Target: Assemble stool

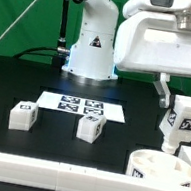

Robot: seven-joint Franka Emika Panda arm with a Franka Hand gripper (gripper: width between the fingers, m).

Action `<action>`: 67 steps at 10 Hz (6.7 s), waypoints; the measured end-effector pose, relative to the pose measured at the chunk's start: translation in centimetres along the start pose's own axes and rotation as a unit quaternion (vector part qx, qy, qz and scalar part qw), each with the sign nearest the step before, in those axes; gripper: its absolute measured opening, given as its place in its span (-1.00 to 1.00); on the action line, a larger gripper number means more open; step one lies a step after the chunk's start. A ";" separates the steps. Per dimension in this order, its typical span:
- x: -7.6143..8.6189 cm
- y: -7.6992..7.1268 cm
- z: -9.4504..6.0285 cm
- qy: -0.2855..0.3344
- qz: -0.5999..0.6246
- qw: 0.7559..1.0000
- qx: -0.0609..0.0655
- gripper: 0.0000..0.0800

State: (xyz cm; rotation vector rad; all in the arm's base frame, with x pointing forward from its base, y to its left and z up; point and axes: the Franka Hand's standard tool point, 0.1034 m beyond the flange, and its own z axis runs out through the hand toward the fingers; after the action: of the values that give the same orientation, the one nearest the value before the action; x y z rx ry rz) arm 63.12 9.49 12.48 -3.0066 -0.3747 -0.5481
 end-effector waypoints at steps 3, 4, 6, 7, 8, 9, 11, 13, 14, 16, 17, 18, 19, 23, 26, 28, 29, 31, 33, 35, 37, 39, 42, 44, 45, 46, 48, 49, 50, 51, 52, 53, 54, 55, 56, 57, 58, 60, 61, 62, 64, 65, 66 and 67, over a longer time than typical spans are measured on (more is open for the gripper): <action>0.0 -0.1 0.3 -0.001 0.000 1.000 0.000 -0.16; 0.6 -0.5 0.8 0.001 -0.003 1.000 0.002 -0.16; 1.6 -0.8 2.0 0.004 -0.005 1.000 0.004 -0.16; 1.6 -0.9 2.5 0.004 -0.005 1.000 0.005 -0.16; 1.4 -0.9 2.7 0.001 -0.005 1.000 0.005 -0.16; 1.3 -0.9 3.0 0.000 -0.003 1.000 0.006 -0.16; 0.8 -1.3 3.4 -0.003 0.000 1.000 0.006 -0.16; 0.6 -1.5 3.5 -0.004 0.000 1.000 0.007 -0.16; 0.5 -1.5 3.6 -0.005 0.000 1.000 0.007 -0.16; 0.3 -1.5 3.8 -0.008 0.000 1.000 0.007 -0.16; 0.2 -1.5 3.9 -0.008 0.000 1.000 0.007 -0.16; 0.1 -1.6 4.0 -0.008 0.000 1.000 0.006 -0.16; 0.1 -1.6 4.1 -0.003 -0.001 1.000 0.005 -0.16; -0.3 -1.7 4.3 0.018 -0.003 1.000 -0.003 -0.16; -0.4 -1.6 4.2 0.024 -0.003 1.000 -0.006 -0.16; -0.4 -1.6 4.2 0.024 -0.003 1.000 -0.006 -0.16; -0.4 -1.6 4.2 0.025 -0.003 1.000 -0.006 -0.16; -0.7 -1.1 4.2 0.044 -0.002 0.999 -0.015 -0.16; -0.7 -1.0 4.2 0.067 -0.003 0.997 -0.023 -0.16; -0.6 -0.7 4.3 0.093 -0.003 0.995 -0.032 -0.16; -0.5 -0.7 4.3 0.098 -0.003 0.995 -0.033 -0.02; -0.3 -0.8 4.0 0.098 -0.003 0.995 -0.032 0.31; 0.3 -1.0 2.9 0.092 -0.004 0.995 -0.028 0.60; 0.7 -1.6 2.3 0.086 -0.003 0.996 -0.022 0.62; 1.1 -1.9 1.8 0.083 -0.005 0.996 -0.019 0.62; 0.9 -1.7 2.1 0.082 -0.004 0.996 -0.020 0.62; 0.7 -2.1 2.2 0.065 -0.005 0.998 -0.014 0.62; 0.8 -2.0 2.2 0.067 -0.004 0.998 -0.014 0.62; 0.4 -2.3 2.5 0.049 -0.002 0.999 -0.008 0.62; 0.0 -2.8 2.4 -0.004 0.011 1.000 0.004 0.62; 0.3 -2.5 2.0 -0.035 0.007 0.999 0.004 0.62; -0.1 -2.2 1.9 -0.074 0.008 0.997 0.009 0.62; -0.3 -2.6 1.8 -0.110 0.011 0.994 0.018 0.62; -0.2 -2.8 1.8 -0.127 0.011 0.992 0.023 0.62; -0.6 -3.0 1.8 -0.158 0.013 0.987 0.029 0.62; -0.2 -2.7 1.9 -0.148 0.010 0.989 0.025 0.62; -0.1 -2.1 2.1 -0.142 -0.007 0.990 0.010 0.62; 0.2 -1.4 2.3 -0.118 0.014 0.993 -0.010 0.62; -0.1 -0.6 2.4 -0.119 0.026 0.992 -0.008 0.62; -0.1 -0.6 2.4 -0.119 0.026 0.992 -0.008 0.62; -0.1 -0.6 2.4 -0.120 0.026 0.992 -0.008 0.62; -0.1 -0.6 2.5 -0.122 0.036 0.992 -0.012 0.62; 0.3 -0.6 2.9 -0.133 0.051 0.990 -0.024 0.62; 1.0 -0.6 3.1 -0.140 0.063 0.988 -0.027 0.62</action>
Offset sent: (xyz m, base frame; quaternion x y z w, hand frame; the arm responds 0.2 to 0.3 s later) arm 0.0315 0.0208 -0.0047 -0.0064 0.0308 -0.0178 0.9993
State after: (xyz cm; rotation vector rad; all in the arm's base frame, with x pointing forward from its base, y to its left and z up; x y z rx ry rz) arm 64.94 10.61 9.90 -3.1354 -0.1817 -0.1276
